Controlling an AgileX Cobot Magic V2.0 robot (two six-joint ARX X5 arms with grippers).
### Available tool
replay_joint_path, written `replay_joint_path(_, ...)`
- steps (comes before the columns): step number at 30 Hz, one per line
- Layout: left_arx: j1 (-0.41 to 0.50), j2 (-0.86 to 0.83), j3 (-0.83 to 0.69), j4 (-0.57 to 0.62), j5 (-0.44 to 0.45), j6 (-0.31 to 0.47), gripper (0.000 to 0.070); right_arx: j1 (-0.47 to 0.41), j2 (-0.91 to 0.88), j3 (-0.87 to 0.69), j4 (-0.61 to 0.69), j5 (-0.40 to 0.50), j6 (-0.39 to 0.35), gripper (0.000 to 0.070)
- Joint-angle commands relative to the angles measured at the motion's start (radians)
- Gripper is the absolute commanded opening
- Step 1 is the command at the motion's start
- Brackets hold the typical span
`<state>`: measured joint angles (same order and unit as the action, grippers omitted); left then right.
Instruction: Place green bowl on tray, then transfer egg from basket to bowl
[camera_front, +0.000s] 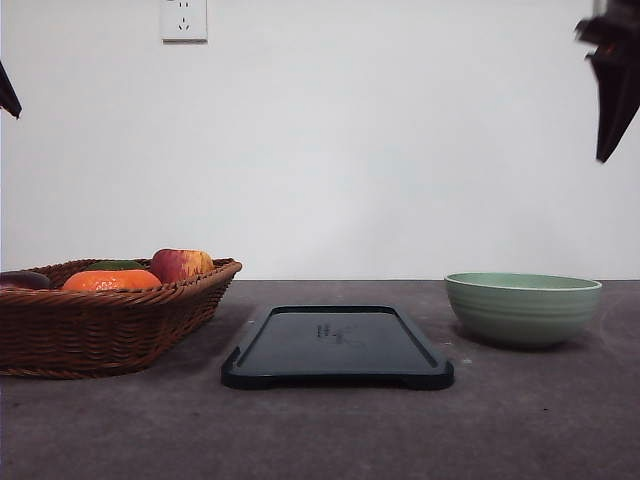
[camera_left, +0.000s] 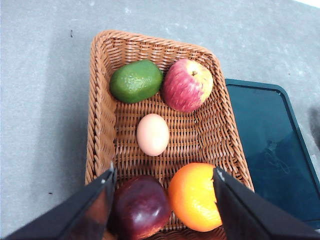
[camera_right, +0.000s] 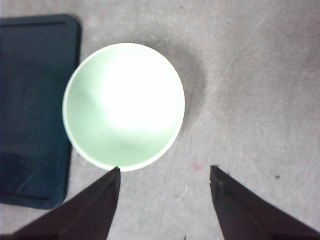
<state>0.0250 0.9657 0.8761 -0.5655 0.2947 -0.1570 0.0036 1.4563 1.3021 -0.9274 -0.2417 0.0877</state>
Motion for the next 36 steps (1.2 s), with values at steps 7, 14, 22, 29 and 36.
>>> replay_joint_path(7, -0.001, 0.005, 0.021, 0.011, 0.005, 0.01, 0.0391, 0.007, 0.211, 0.106, 0.001, -0.002, -0.045, 0.0354)
replay_joint_path(14, -0.001, 0.005, 0.021, 0.012, 0.005, 0.01, 0.0391, 0.012, 0.321, 0.112, 0.029, 0.003, -0.048, 0.0343)
replay_joint_path(22, -0.001, 0.005, 0.021, 0.011, 0.005, 0.01, 0.0391, 0.015, 0.396, 0.112, 0.066, 0.006, -0.048, 0.0234)
replay_joint_path(29, -0.001, 0.005, 0.021, 0.01, 0.005, 0.01, 0.0391, 0.015, 0.428, 0.113, 0.065, 0.007, -0.051, 0.0)
replay_joint_path(36, -0.001, 0.005, 0.021, 0.01, 0.006, 0.01, 0.0391, 0.015, 0.426, 0.21, -0.071, 0.006, -0.052, 0.0)
